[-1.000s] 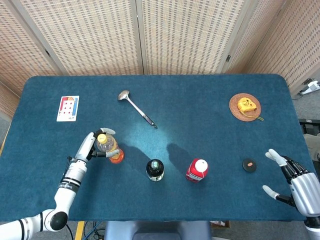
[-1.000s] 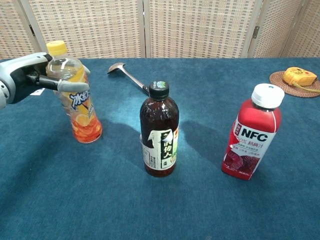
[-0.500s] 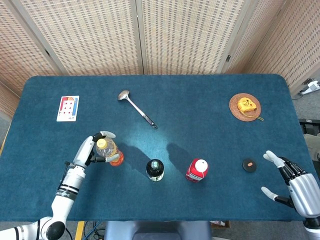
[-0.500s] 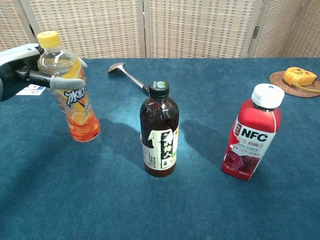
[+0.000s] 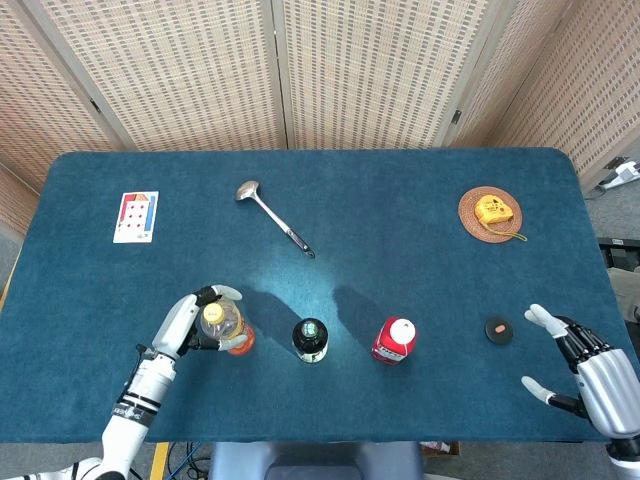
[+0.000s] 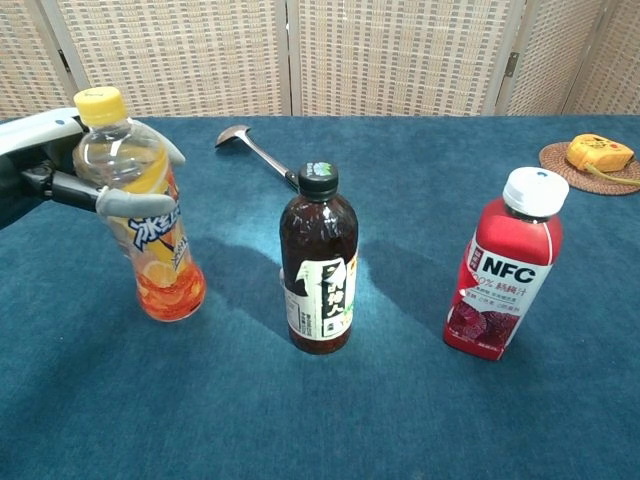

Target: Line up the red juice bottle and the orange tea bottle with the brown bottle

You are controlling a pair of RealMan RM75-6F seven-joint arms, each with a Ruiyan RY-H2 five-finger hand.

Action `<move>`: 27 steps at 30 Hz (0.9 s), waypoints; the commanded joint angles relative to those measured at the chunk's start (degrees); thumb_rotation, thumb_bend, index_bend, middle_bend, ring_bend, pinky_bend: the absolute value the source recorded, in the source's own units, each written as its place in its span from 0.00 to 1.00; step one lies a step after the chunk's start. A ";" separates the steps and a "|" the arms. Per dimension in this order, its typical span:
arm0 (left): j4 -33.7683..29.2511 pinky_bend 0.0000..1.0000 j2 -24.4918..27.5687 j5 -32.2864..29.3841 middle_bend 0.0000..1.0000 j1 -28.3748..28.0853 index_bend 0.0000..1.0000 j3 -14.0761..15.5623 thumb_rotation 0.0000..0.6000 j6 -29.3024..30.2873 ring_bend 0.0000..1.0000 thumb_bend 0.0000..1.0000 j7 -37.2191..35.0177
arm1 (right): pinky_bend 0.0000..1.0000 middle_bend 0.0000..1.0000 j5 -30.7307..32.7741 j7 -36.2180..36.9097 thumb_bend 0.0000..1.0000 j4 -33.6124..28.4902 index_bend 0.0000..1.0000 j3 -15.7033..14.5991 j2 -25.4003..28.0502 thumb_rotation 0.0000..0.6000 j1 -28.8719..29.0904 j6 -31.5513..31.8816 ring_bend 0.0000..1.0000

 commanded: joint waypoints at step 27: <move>-1.00 0.21 0.23 1.07 0.54 1.35 0.67 1.84 1.00 0.36 0.24 0.07 0.92 | 0.40 0.26 -0.03 -0.03 0.00 0.03 0.12 -0.10 -0.05 1.00 0.12 -0.49 0.22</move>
